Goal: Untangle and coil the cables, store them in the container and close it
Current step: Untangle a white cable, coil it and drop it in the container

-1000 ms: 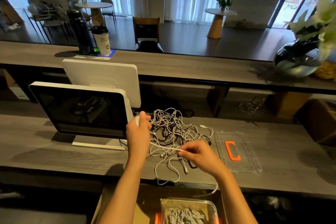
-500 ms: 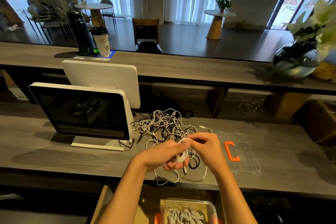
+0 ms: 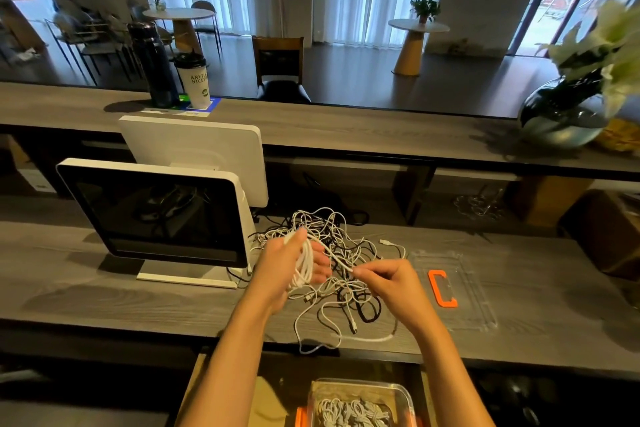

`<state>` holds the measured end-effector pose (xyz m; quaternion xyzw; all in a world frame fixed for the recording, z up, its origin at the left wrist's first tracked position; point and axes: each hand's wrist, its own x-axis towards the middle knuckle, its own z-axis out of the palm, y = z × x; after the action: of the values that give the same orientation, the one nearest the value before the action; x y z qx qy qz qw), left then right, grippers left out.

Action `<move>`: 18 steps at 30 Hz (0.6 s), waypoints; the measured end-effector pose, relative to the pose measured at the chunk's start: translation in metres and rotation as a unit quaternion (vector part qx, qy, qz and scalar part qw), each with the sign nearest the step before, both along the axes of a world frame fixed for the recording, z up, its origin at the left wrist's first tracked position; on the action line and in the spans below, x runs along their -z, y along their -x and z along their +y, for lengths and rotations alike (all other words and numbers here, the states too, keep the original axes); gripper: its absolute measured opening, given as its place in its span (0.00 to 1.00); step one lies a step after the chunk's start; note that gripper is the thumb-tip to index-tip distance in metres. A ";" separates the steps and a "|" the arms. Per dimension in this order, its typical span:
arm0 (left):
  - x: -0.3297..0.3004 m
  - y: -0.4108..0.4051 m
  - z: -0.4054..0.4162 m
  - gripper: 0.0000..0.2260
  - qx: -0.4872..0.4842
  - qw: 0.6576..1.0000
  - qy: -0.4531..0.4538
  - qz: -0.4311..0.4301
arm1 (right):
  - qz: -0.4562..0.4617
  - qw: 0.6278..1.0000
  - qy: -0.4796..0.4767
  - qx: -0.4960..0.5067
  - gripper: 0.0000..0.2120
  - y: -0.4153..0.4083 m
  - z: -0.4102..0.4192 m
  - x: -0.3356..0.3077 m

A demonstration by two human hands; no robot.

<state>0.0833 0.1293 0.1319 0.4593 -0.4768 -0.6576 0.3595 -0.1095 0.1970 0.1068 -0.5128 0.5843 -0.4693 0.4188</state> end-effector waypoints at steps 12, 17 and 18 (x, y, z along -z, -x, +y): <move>0.002 0.002 -0.010 0.17 -0.245 0.914 -0.084 0.311 | 0.026 0.998 -0.015 -0.053 0.07 -0.009 0.002 0.002; 0.009 0.005 -0.008 0.22 -0.151 0.980 0.073 -0.109 | 0.067 0.989 -0.006 -0.128 0.05 -0.014 0.004 -0.003; 0.009 0.007 -0.006 0.26 -0.105 0.978 0.079 -0.163 | 0.067 0.990 0.000 -0.128 0.05 -0.015 0.003 -0.005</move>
<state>0.0762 0.1232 0.1228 0.5779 -0.5283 -0.4930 0.3793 -0.0944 0.2002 0.1121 -0.6131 0.5407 -0.3767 0.4357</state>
